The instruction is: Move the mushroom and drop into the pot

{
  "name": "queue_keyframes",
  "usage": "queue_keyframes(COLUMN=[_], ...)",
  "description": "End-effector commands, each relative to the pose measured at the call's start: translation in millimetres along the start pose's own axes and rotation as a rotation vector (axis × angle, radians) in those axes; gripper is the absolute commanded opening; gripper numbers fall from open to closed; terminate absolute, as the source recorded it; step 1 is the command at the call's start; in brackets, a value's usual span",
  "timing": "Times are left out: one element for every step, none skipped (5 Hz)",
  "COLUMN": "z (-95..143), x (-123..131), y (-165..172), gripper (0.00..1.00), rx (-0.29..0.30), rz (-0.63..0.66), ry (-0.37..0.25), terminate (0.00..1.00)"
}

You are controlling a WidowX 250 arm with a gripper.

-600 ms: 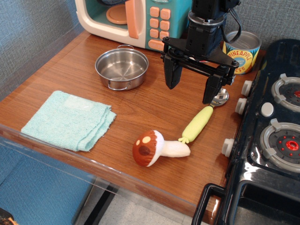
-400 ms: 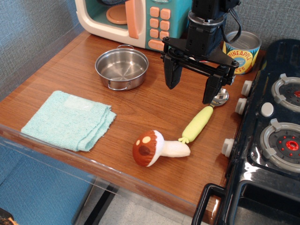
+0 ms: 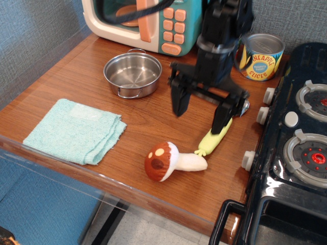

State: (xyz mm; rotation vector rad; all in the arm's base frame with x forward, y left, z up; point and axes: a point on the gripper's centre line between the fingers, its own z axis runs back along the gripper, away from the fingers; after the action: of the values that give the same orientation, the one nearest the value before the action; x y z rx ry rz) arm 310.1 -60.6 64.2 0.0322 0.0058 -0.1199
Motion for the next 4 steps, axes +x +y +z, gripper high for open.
queue_keyframes(z=[12.6, -1.8, -8.8, -21.1], x=[-43.5, -52.2, -49.2, -48.6], y=[-0.4, 4.3, 9.9, 14.2], gripper=[1.00, 1.00, 1.00, 1.00], rx=[0.016, 0.017, 0.015, 0.020], rz=[-0.066, -0.052, -0.035, -0.020], ry=[-0.071, -0.024, -0.013, 0.012], terminate=[0.00, 0.00, 0.00, 0.00])
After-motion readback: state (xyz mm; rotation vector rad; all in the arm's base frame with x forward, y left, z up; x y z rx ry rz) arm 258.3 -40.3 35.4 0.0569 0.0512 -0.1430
